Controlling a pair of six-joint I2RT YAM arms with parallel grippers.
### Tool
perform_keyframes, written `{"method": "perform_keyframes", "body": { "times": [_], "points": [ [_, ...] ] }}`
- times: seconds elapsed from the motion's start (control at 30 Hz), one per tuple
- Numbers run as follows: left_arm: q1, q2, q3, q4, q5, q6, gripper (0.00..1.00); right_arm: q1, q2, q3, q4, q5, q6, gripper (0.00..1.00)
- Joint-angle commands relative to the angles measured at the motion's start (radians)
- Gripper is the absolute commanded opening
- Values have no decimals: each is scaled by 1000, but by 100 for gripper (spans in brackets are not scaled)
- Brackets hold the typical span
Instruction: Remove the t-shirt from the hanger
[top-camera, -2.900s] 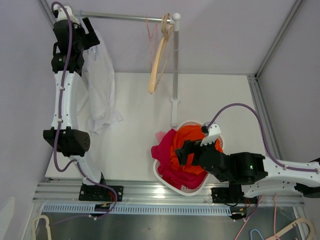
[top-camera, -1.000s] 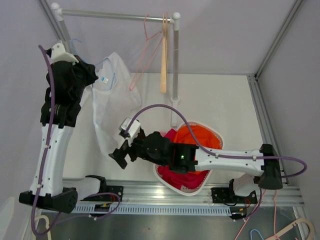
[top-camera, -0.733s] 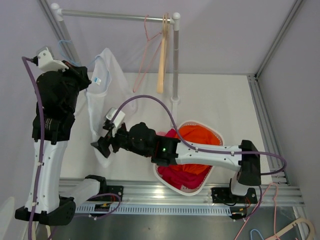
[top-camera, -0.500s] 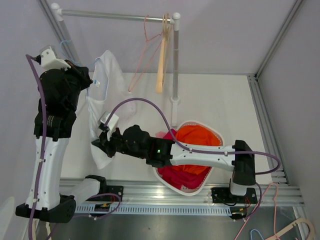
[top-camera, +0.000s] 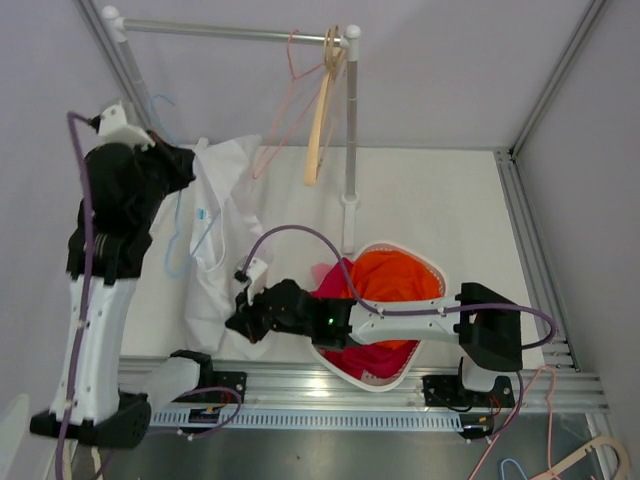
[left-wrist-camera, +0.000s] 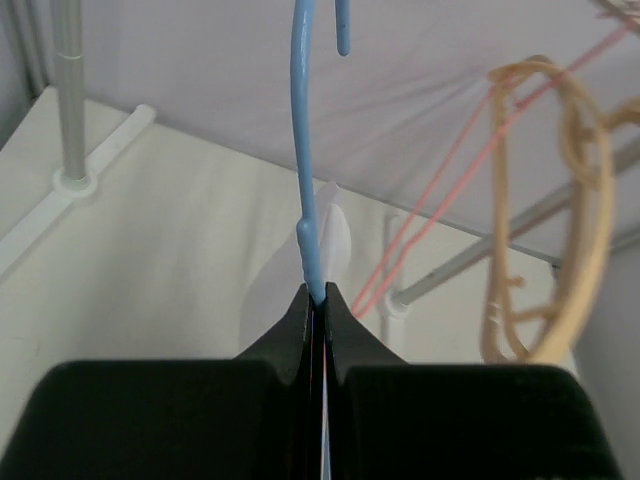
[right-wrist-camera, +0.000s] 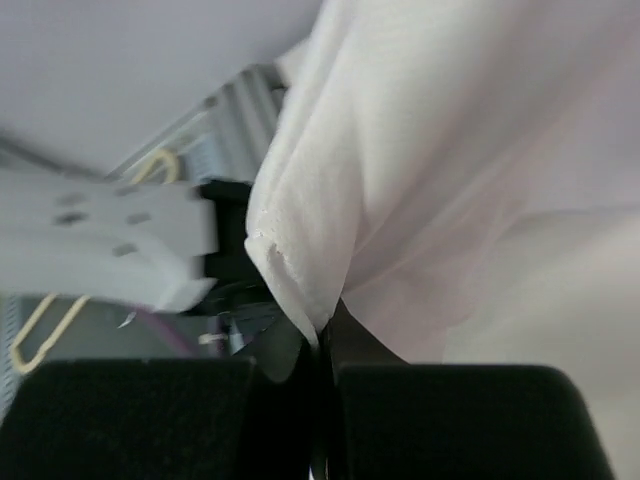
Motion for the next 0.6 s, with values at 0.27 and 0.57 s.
{"method": "perform_keyframes", "body": {
  "times": [0.27, 0.57],
  "points": [
    [-21, -816, -327, -274, 281, 114, 1, -171, -70, 133, -241, 183, 0, 0],
    [-134, -1128, -406, -345, 266, 97, 1, -188, -60, 202, -316, 292, -3, 0]
  ]
}}
